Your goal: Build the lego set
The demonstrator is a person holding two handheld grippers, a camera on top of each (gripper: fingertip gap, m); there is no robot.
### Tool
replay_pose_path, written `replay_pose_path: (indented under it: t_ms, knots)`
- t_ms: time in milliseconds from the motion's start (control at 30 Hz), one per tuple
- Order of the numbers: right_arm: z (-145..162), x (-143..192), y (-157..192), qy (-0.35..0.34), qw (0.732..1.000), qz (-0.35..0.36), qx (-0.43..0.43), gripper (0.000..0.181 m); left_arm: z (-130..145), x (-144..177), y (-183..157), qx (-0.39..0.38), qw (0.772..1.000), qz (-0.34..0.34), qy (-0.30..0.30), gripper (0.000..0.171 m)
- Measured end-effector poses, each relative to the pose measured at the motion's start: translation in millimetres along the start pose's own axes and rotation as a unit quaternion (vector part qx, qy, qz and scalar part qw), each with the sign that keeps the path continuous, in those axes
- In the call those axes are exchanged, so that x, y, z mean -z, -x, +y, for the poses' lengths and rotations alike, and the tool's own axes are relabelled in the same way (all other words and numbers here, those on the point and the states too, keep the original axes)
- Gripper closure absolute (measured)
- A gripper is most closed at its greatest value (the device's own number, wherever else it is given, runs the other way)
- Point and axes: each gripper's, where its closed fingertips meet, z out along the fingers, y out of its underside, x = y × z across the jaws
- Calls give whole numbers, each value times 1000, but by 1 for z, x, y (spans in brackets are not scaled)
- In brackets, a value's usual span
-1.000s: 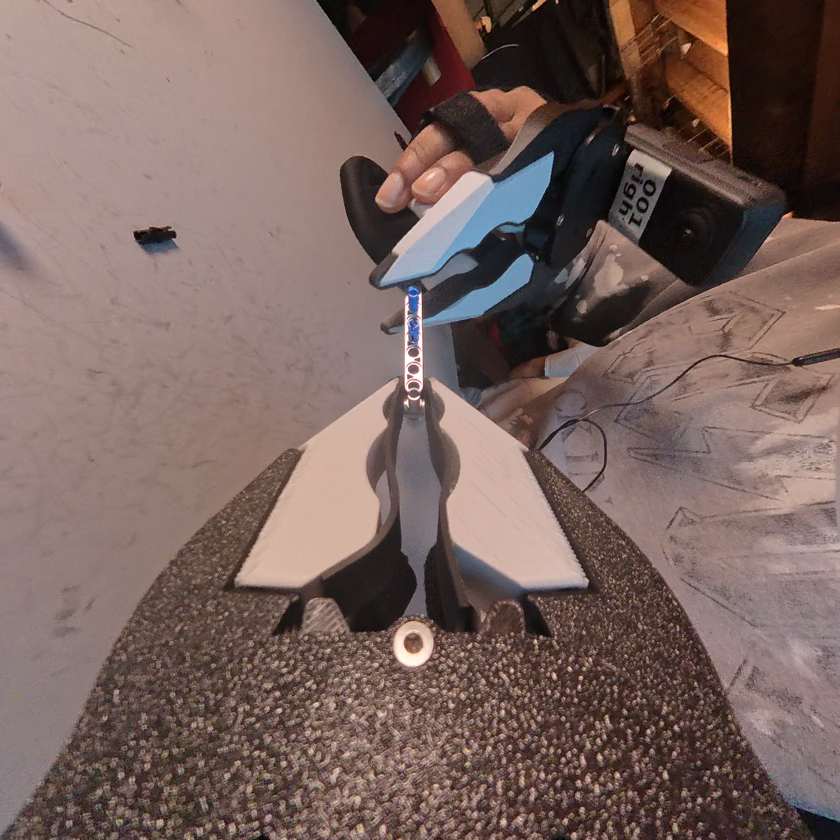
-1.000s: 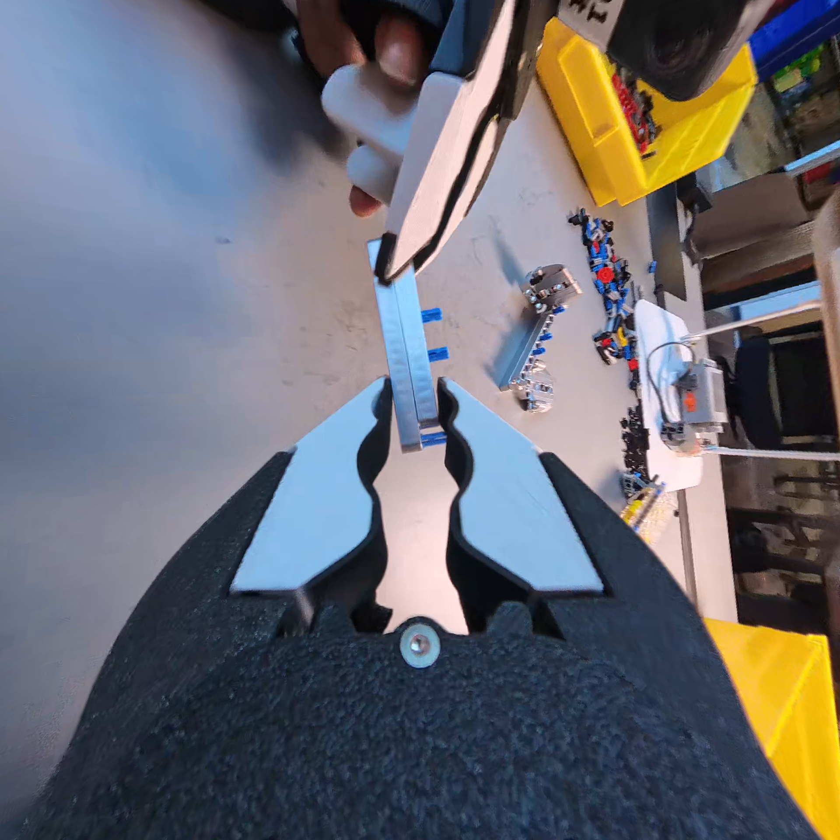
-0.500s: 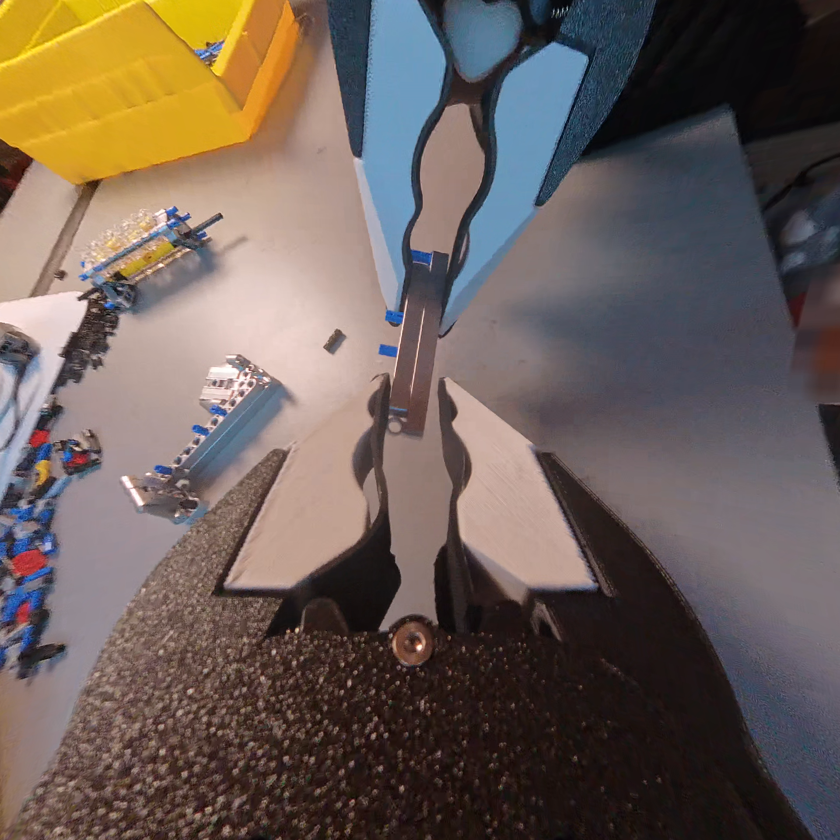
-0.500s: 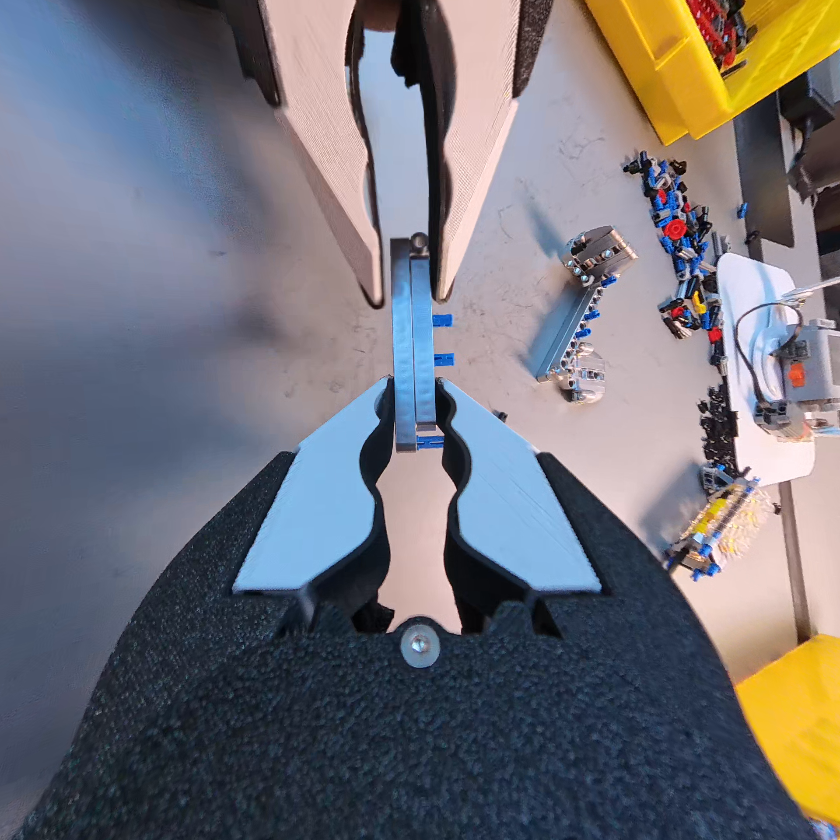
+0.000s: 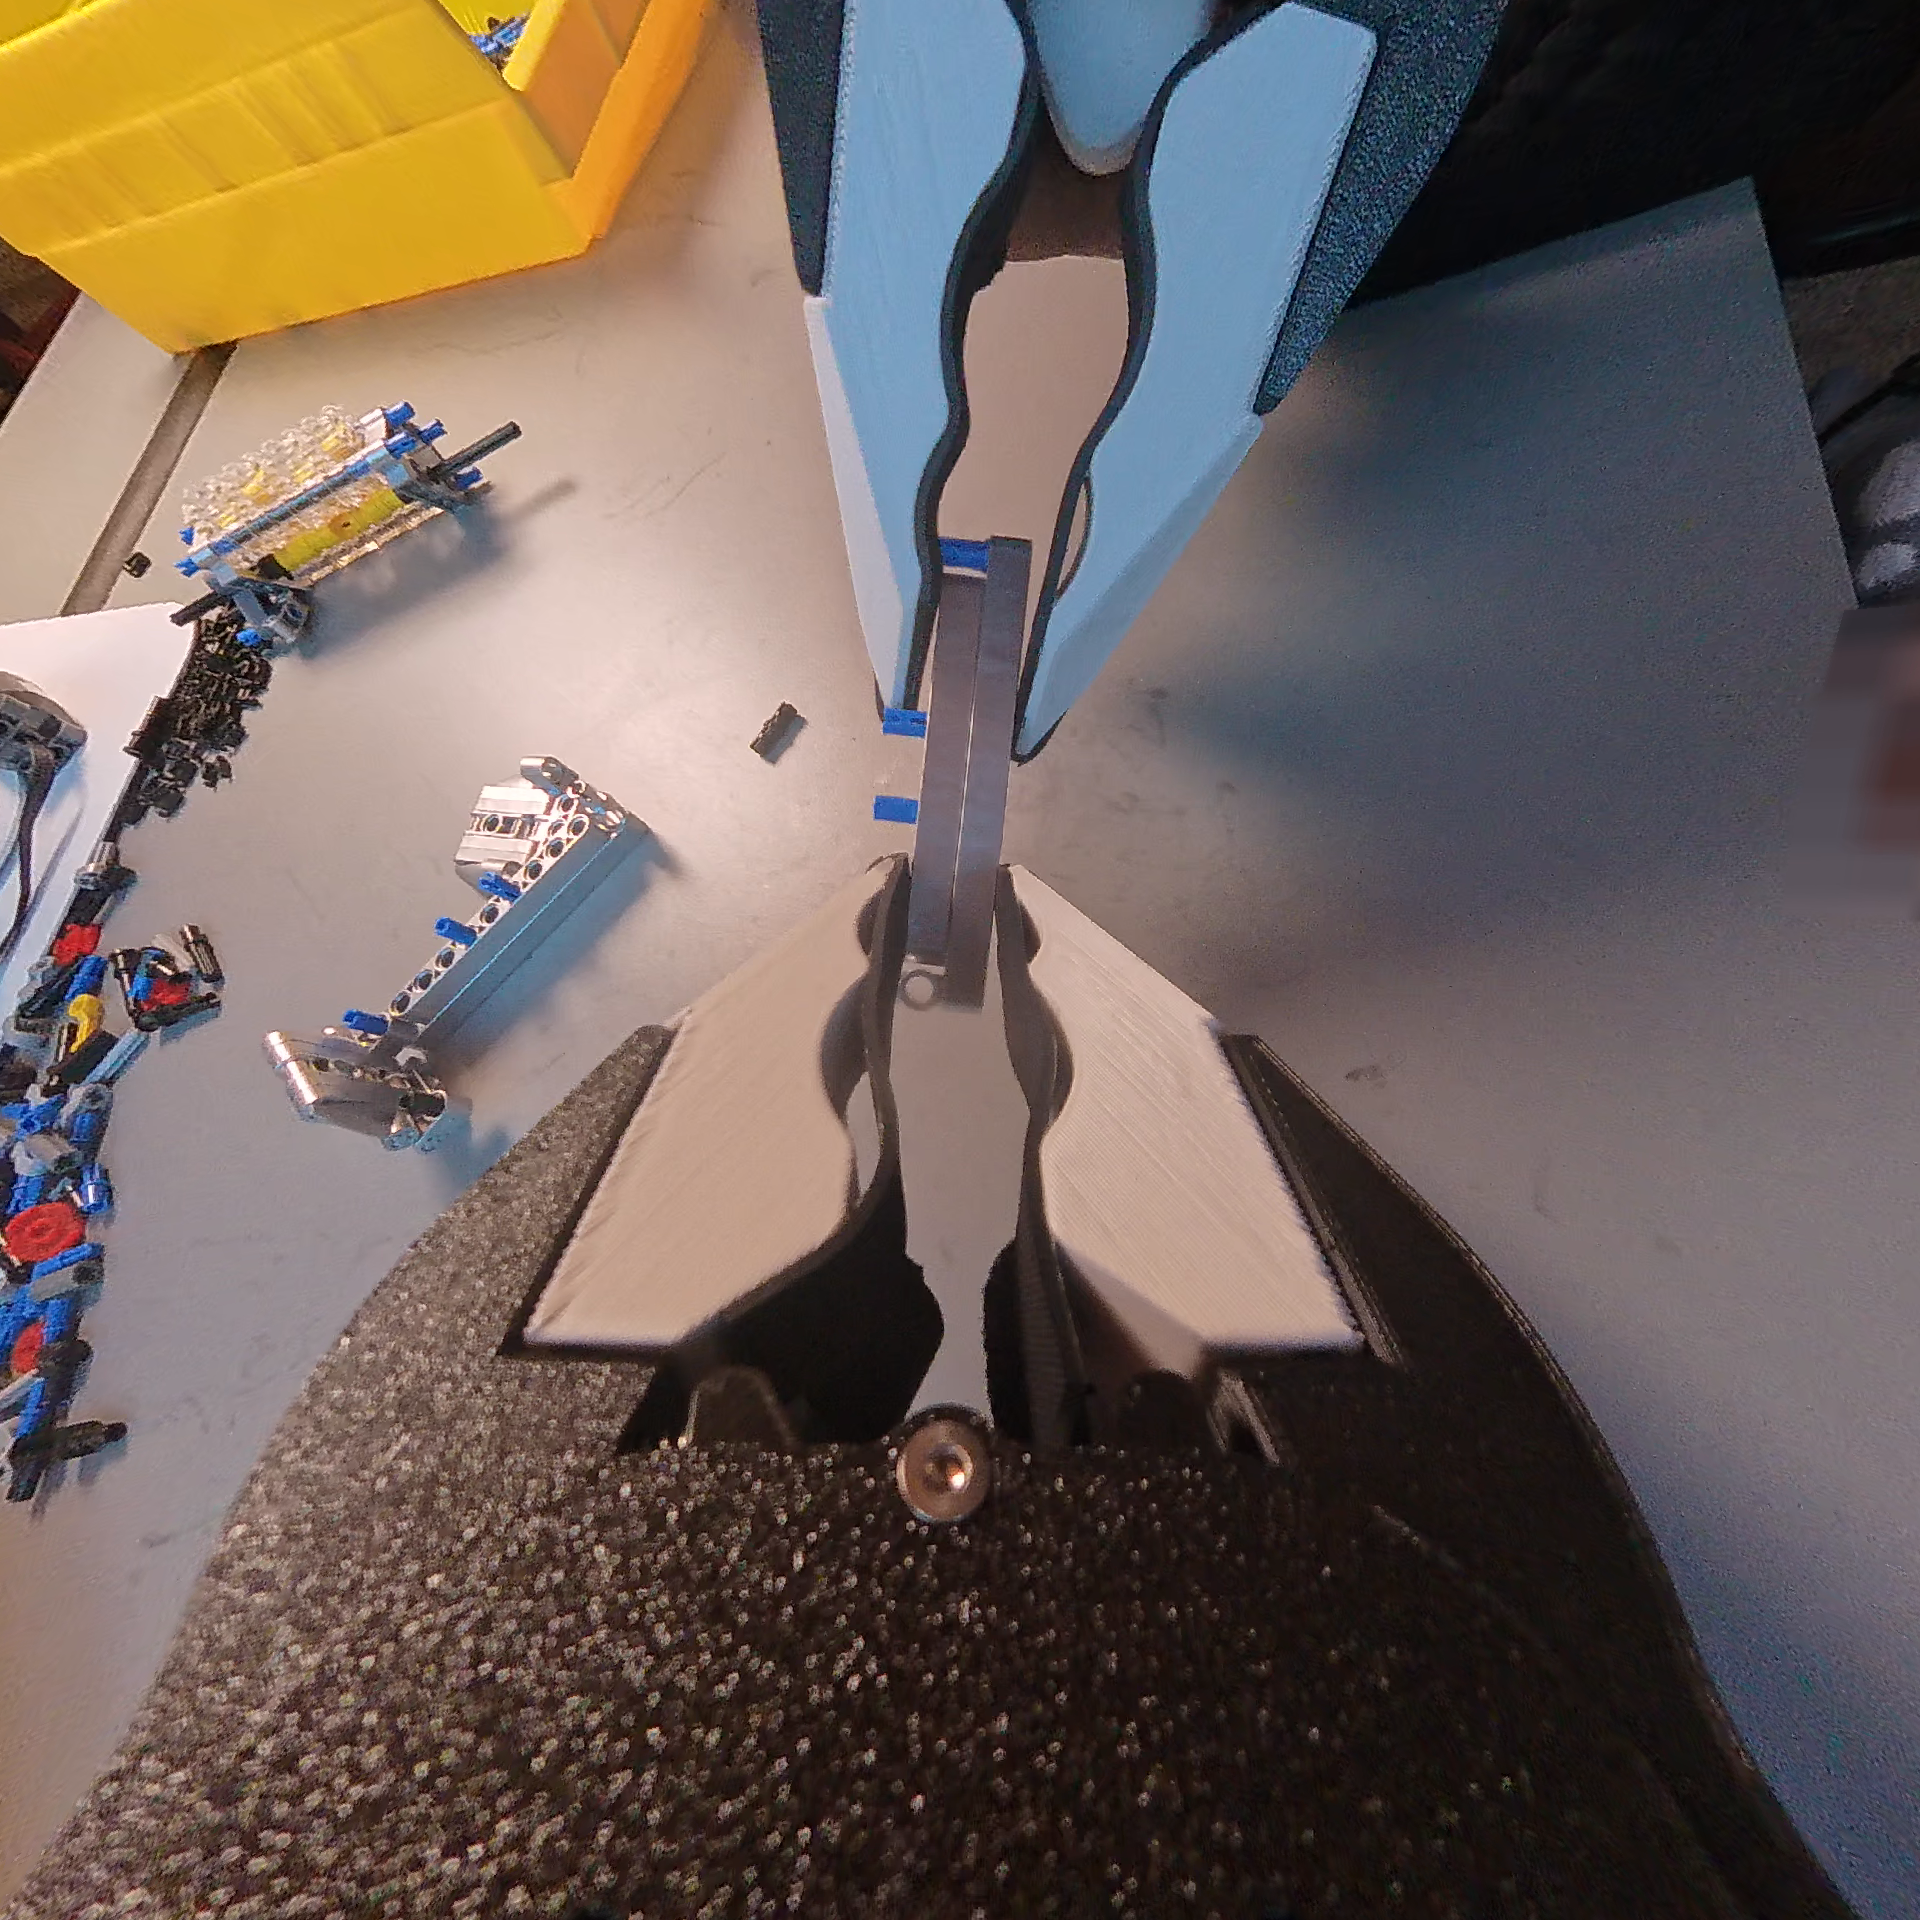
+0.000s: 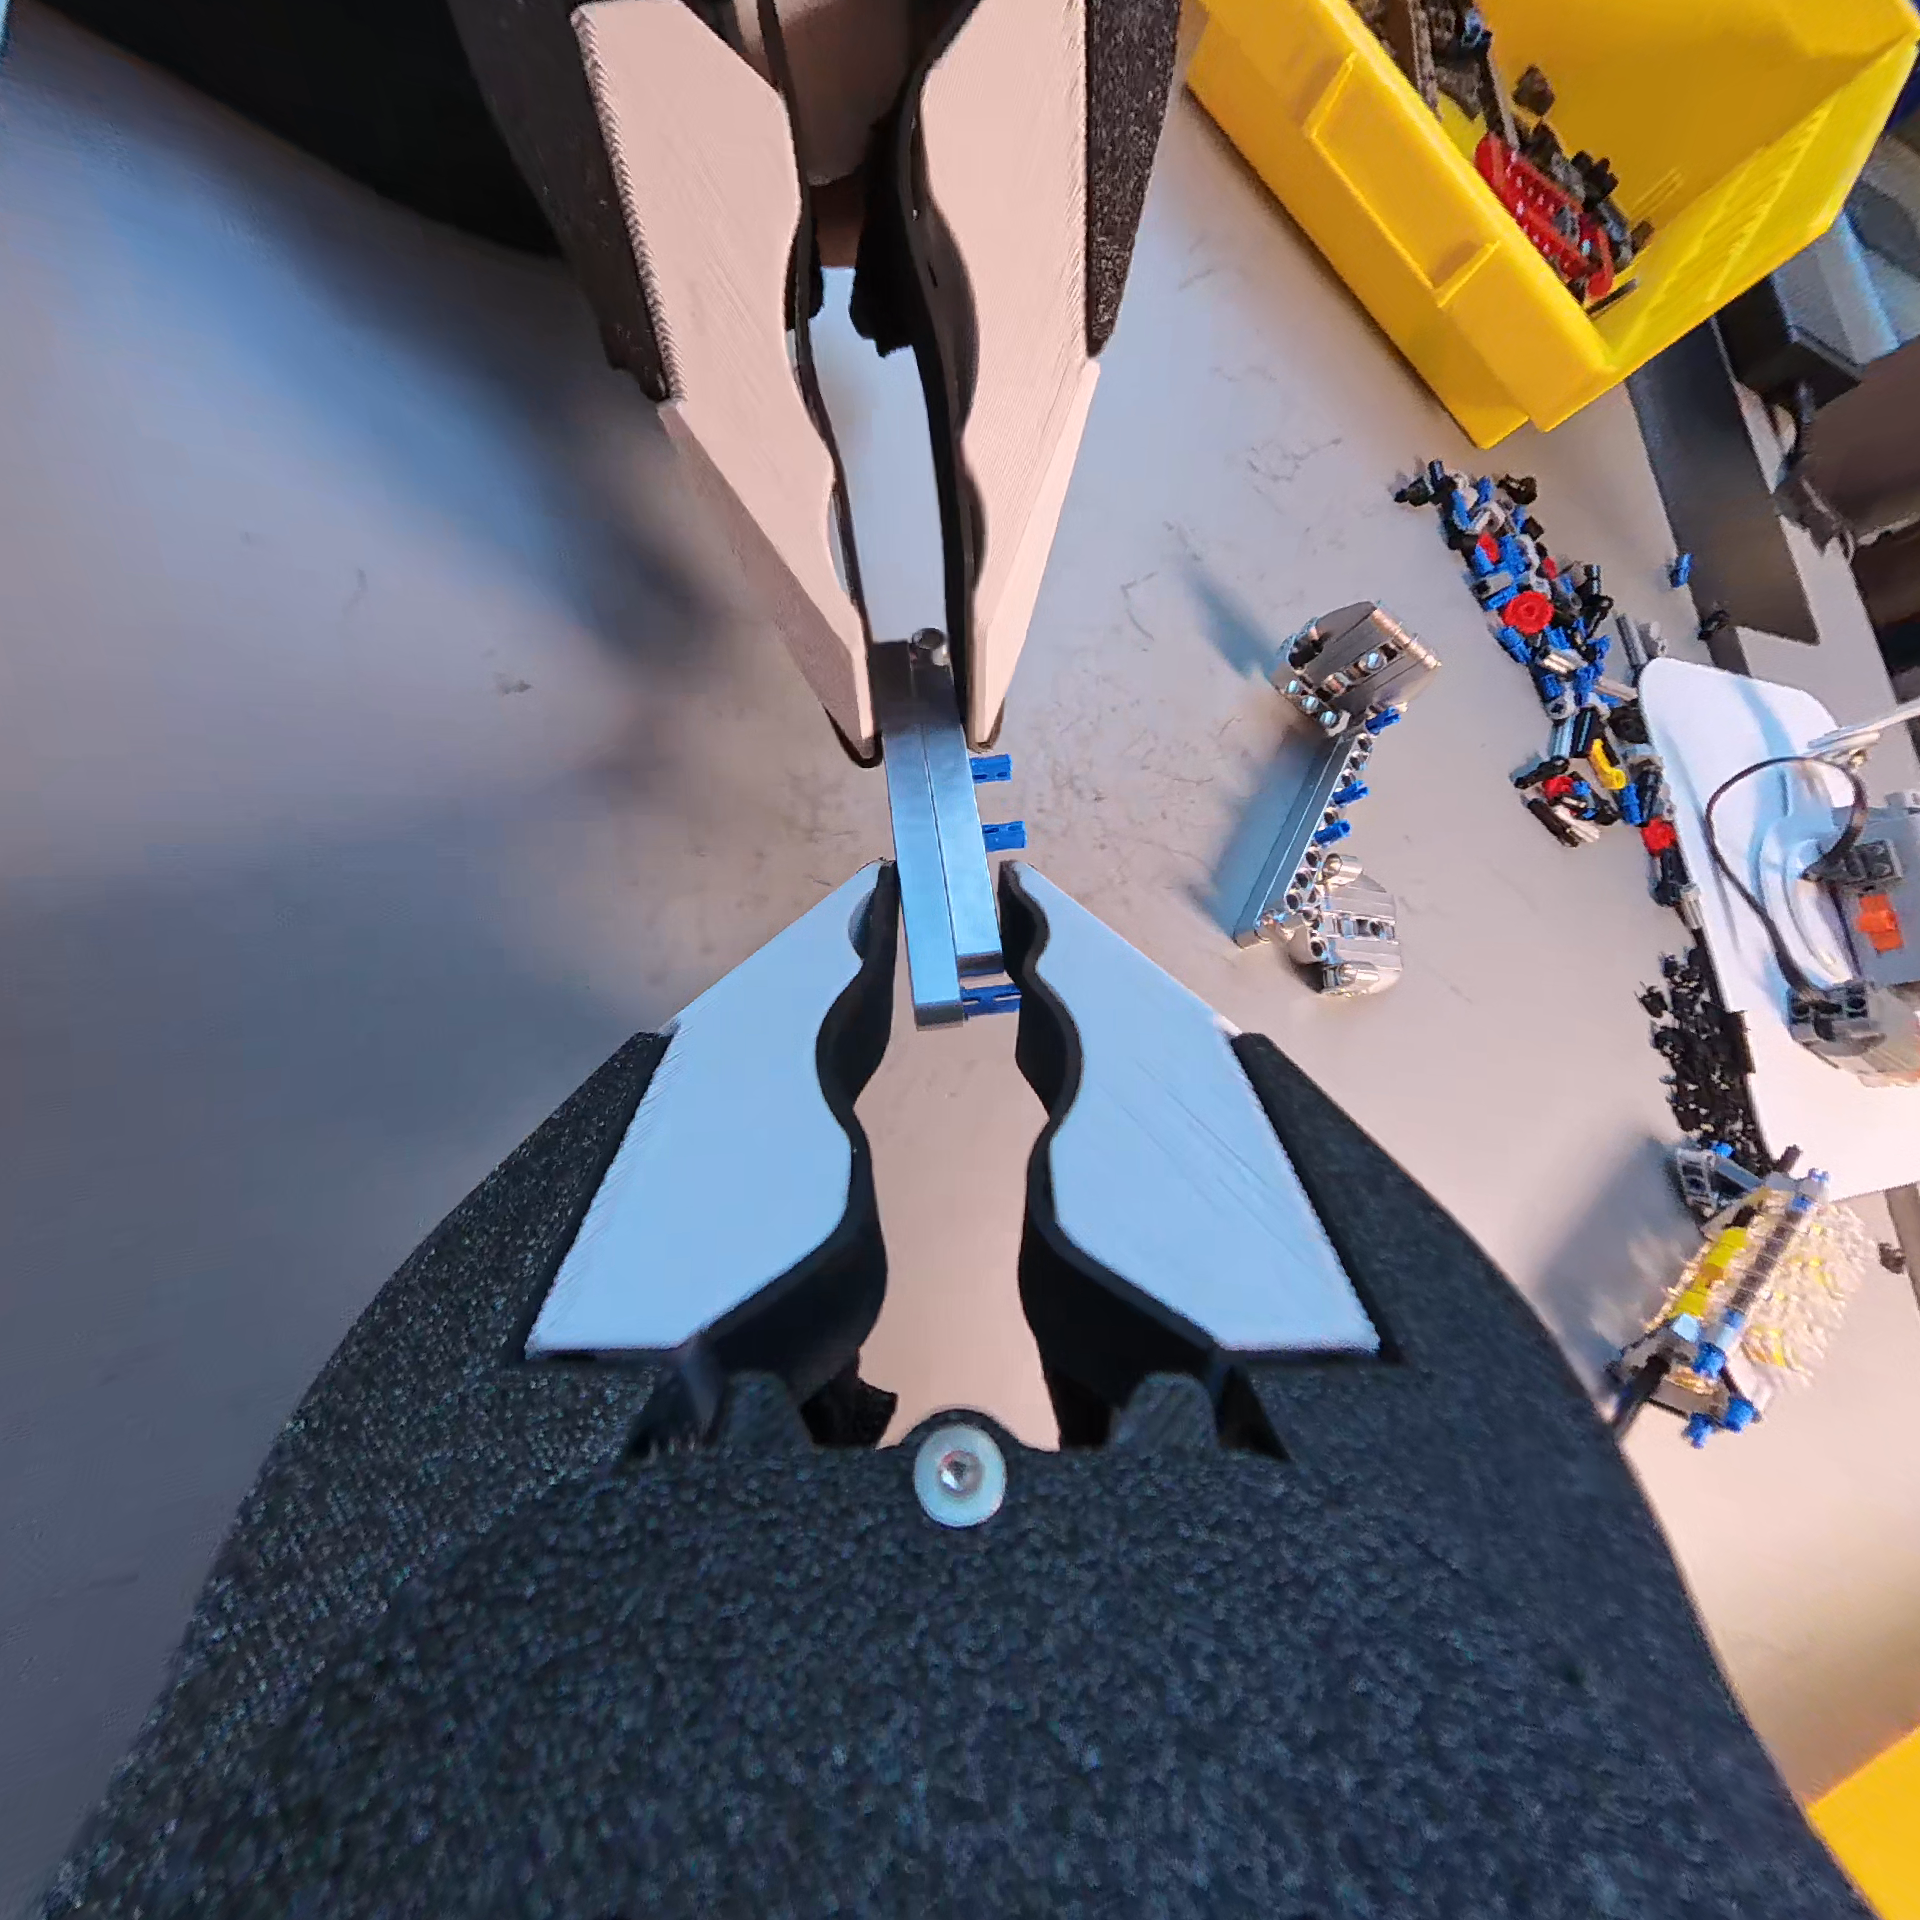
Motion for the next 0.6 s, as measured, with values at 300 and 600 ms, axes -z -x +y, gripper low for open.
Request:
replay_pose_path:
  t_ms: [300, 600]
  knots:
    - [-16, 20, -23, -48, 983, 112, 135, 166, -24, 33, 30, 171, 972, 28, -157, 137]
    - [-42, 33, -25, -78, 933, 203, 286, 166, -39, 51, 16, 253, 926, 167, -226, 164]
